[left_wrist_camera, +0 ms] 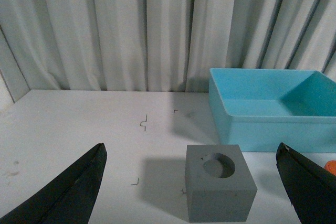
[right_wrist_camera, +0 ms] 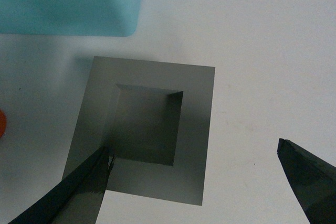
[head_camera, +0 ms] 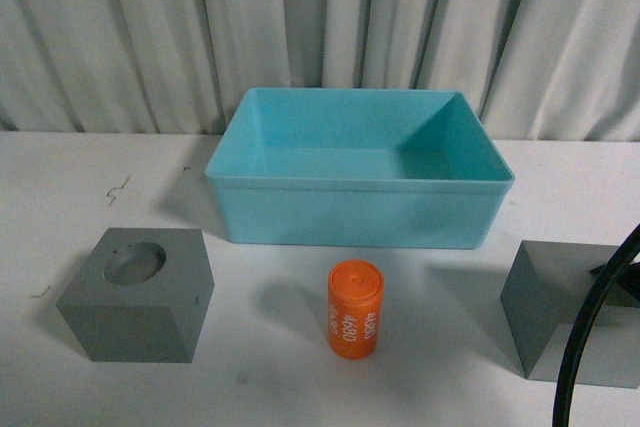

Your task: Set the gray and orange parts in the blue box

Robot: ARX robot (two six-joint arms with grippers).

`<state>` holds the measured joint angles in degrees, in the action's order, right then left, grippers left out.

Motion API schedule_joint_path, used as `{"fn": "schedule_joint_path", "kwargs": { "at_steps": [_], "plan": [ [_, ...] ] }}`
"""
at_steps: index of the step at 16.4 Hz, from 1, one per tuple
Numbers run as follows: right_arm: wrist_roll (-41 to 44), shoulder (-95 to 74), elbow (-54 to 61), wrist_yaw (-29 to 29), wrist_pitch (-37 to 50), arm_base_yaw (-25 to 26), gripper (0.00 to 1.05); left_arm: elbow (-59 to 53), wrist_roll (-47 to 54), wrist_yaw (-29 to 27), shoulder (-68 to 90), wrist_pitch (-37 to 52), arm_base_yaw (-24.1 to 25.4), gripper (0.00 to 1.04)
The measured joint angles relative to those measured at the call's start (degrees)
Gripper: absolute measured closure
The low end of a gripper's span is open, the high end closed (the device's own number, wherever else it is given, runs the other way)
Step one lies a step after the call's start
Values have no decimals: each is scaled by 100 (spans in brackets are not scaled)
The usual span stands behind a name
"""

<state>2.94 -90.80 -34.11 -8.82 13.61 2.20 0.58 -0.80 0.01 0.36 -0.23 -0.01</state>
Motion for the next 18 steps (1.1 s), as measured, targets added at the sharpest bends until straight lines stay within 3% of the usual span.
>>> {"fn": "schedule_joint_path", "kwargs": {
  "at_steps": [16,17,18],
  "plan": [
    [-188,-1119,-431,195,308,-46,6,0,2,-2,0,0,0,7],
    [-197,-1143,-461,219,299,-70,7,0,2,-2,0,2,0,7],
    [-208,-1152,-485,219,271,-72,17,0,0,-2,0,2,0,7]
  ]
}}
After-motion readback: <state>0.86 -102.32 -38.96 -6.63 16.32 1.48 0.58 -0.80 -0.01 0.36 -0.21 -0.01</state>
